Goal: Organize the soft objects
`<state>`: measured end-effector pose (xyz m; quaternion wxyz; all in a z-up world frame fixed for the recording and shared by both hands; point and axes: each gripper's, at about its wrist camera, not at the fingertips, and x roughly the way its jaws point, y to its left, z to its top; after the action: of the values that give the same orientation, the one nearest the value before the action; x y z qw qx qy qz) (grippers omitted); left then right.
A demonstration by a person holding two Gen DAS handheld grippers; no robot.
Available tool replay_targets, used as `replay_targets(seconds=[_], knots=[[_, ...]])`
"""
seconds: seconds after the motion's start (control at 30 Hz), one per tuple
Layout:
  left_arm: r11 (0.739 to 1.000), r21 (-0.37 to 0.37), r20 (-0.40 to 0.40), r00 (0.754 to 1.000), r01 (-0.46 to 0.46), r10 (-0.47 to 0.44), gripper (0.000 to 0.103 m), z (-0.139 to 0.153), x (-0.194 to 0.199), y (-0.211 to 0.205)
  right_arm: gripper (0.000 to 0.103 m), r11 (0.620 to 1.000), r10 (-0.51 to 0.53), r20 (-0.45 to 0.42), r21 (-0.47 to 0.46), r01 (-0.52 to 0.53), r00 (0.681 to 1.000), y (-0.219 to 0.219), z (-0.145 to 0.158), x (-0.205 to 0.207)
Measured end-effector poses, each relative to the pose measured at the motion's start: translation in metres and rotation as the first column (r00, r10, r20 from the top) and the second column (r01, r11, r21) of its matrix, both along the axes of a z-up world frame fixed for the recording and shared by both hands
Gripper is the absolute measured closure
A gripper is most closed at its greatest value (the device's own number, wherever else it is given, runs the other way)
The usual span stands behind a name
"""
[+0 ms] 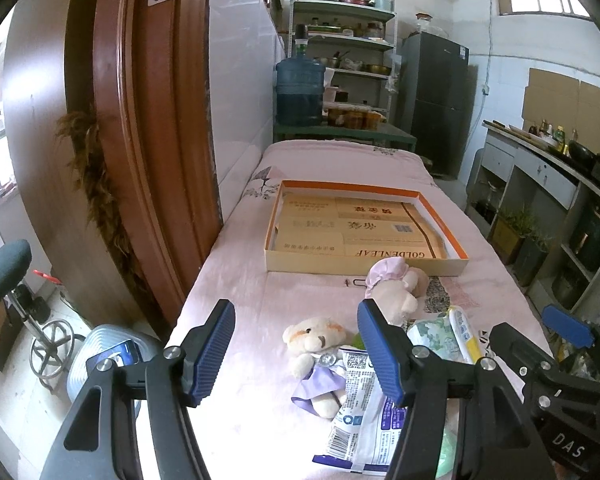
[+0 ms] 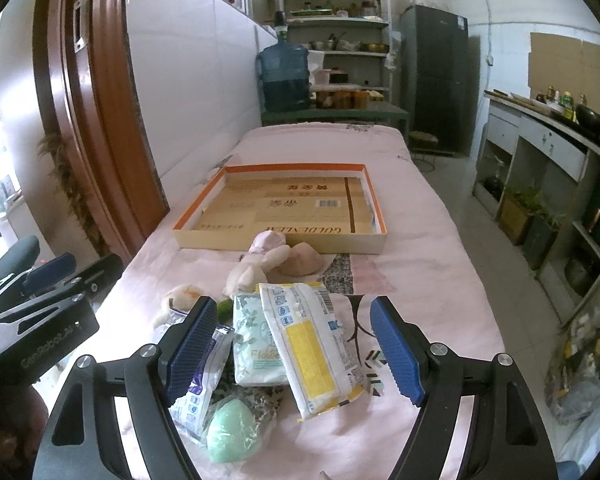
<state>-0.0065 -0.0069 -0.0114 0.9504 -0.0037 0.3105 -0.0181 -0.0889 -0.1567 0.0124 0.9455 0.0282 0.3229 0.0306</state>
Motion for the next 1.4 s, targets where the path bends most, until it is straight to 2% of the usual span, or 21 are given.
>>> replay_targets(seconds=[1.4], knots=[[1.000, -0.010, -0.027, 1.000, 0.005, -0.005, 0.039, -0.0106, 0.0014, 0.0003, 0.023, 1.000, 0.013, -0.017, 0.001, -0.013, 1.000, 0.0066, -0.0040, 0.0009]])
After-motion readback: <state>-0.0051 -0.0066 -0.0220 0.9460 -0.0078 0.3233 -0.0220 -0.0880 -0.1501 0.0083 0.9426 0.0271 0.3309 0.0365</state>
